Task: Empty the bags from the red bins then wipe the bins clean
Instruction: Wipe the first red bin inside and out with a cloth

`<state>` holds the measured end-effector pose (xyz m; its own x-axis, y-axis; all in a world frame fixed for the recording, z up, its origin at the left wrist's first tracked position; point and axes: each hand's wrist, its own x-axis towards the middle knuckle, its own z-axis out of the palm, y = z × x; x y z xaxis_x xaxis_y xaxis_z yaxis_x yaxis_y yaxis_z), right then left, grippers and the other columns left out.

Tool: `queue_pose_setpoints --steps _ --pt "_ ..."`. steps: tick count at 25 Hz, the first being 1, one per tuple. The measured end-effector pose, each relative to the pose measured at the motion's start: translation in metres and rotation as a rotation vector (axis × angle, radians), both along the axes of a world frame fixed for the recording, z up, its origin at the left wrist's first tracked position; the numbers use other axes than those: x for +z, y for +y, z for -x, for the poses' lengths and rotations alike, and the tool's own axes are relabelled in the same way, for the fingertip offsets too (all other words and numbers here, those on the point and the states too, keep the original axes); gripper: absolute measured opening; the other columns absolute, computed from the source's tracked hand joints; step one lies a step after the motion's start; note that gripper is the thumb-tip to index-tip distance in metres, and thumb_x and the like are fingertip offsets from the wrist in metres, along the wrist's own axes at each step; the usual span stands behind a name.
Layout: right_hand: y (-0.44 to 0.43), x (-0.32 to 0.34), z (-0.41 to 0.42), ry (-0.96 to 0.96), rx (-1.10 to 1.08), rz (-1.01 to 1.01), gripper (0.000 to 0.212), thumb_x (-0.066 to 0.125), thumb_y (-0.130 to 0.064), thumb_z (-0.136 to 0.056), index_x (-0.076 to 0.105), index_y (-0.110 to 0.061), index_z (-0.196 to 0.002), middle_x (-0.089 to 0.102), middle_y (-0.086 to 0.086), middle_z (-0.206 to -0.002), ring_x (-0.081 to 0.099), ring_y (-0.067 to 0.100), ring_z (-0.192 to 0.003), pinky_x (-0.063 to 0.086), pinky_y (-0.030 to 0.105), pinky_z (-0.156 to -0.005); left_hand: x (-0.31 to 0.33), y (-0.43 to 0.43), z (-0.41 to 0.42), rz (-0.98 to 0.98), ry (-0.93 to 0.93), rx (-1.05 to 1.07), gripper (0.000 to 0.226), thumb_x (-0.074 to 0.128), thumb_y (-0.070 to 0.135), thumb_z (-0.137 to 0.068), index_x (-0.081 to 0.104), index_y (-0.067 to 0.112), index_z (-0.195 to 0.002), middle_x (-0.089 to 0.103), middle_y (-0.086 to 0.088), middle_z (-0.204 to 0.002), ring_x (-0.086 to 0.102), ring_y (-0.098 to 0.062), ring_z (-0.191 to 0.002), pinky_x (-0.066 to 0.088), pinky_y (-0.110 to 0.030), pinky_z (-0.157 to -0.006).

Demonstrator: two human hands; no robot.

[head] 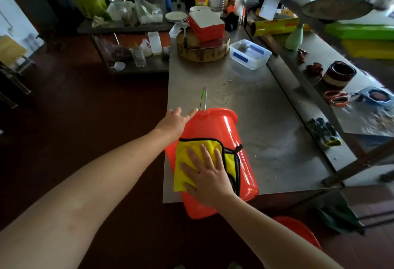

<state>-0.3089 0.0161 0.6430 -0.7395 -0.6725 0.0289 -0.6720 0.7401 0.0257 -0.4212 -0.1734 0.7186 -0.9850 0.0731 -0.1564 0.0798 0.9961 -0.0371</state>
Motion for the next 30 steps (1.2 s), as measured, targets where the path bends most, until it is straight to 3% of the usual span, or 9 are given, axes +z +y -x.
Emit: queue_pose_setpoints --steps 6,10,13,15,18,20,25,30 --pt "0.05 0.005 0.017 -0.153 -0.36 0.232 0.067 0.029 -0.077 -0.092 0.011 -0.057 -0.153 -0.006 -0.014 -0.169 -0.012 0.024 -0.156 0.005 0.056 -0.123 -0.003 0.003 0.008 0.003 -0.018 -0.006 0.094 0.038 -0.014 -0.091 0.003 0.045 -0.157 0.035 -0.015 -0.128 0.04 -0.035 -0.117 0.048 -0.044 -0.095" --pt "0.094 -0.005 0.037 -0.487 -0.673 0.58 0.062 0.039 -0.068 -0.093 0.019 -0.059 -0.151 0.01 -0.014 -0.168 0.017 0.02 -0.154 0.028 0.049 -0.117 -0.005 0.003 0.004 -0.017 -0.005 0.012 0.093 0.038 -0.012 -0.093 0.001 0.046 -0.156 0.035 -0.014 -0.128 0.039 -0.033 -0.117 0.049 -0.044 -0.095" --pt "0.108 -0.008 0.047 -0.648 -0.79 0.737 0.066 0.039 -0.067 -0.093 0.023 -0.05 -0.155 0.021 -0.006 -0.167 0.028 0.024 -0.15 0.033 0.048 -0.115 -0.002 0.009 0.003 -0.022 -0.007 0.034 0.09 0.04 -0.009 -0.095 0.001 0.047 -0.156 0.034 -0.013 -0.13 0.039 -0.032 -0.118 0.049 -0.044 -0.095" --pt "0.1 -0.005 0.041 -0.596 -0.763 0.67 0.073 0.032 -0.074 -0.085 0.017 -0.055 -0.154 0.012 -0.008 -0.169 0.022 0.026 -0.152 0.03 0.052 -0.117 0.001 0.013 0.005 -0.007 -0.007 0.029 0.092 0.04 -0.01 -0.094 0.001 0.046 -0.156 0.035 -0.013 -0.13 0.04 -0.032 -0.117 0.05 -0.044 -0.095" --pt "0.072 -0.001 0.016 -0.325 -0.563 0.386 0.07 0.029 -0.076 -0.091 0.004 -0.057 -0.154 -0.006 -0.009 -0.17 -0.004 0.03 -0.156 0.013 0.057 -0.122 0.002 0.014 0.005 0.025 -0.025 0.02 0.097 0.039 -0.015 -0.091 0.0 0.045 -0.156 0.034 -0.014 -0.131 0.038 -0.034 -0.119 0.049 -0.045 -0.096" --pt "0.048 0.003 -0.004 -0.156 -0.373 0.248 0.071 0.027 -0.077 -0.092 0.009 -0.053 -0.156 -0.008 -0.004 -0.17 -0.014 0.036 -0.154 0.003 0.063 -0.121 0.004 0.014 0.005 0.057 -0.016 0.006 0.097 0.04 -0.015 -0.091 -0.001 0.044 -0.157 0.035 -0.015 -0.13 0.04 -0.034 -0.116 0.049 -0.042 -0.094" --pt "0.024 -0.006 -0.023 0.018 -0.032 0.071 0.068 0.036 -0.072 -0.093 0.03 -0.044 -0.154 0.006 0.0 -0.17 -0.012 0.04 -0.154 0.007 0.071 -0.117 0.003 0.013 0.002 0.061 0.02 -0.018 0.093 0.04 -0.014 -0.093 0.0 0.04 -0.158 0.037 -0.014 -0.125 0.041 -0.032 -0.112 0.048 -0.037 -0.091" --pt "0.05 -0.006 -0.02 -0.024 -0.125 0.158 0.068 0.033 -0.077 -0.093 0.023 -0.051 -0.155 -0.001 -0.007 -0.17 -0.013 0.03 -0.155 0.009 0.064 -0.121 0.003 0.01 -0.003 0.005 0.012 0.021 0.087 0.038 -0.009 -0.097 0.001 0.043 -0.157 0.036 -0.012 -0.121 0.04 -0.03 -0.109 0.048 -0.037 -0.093"
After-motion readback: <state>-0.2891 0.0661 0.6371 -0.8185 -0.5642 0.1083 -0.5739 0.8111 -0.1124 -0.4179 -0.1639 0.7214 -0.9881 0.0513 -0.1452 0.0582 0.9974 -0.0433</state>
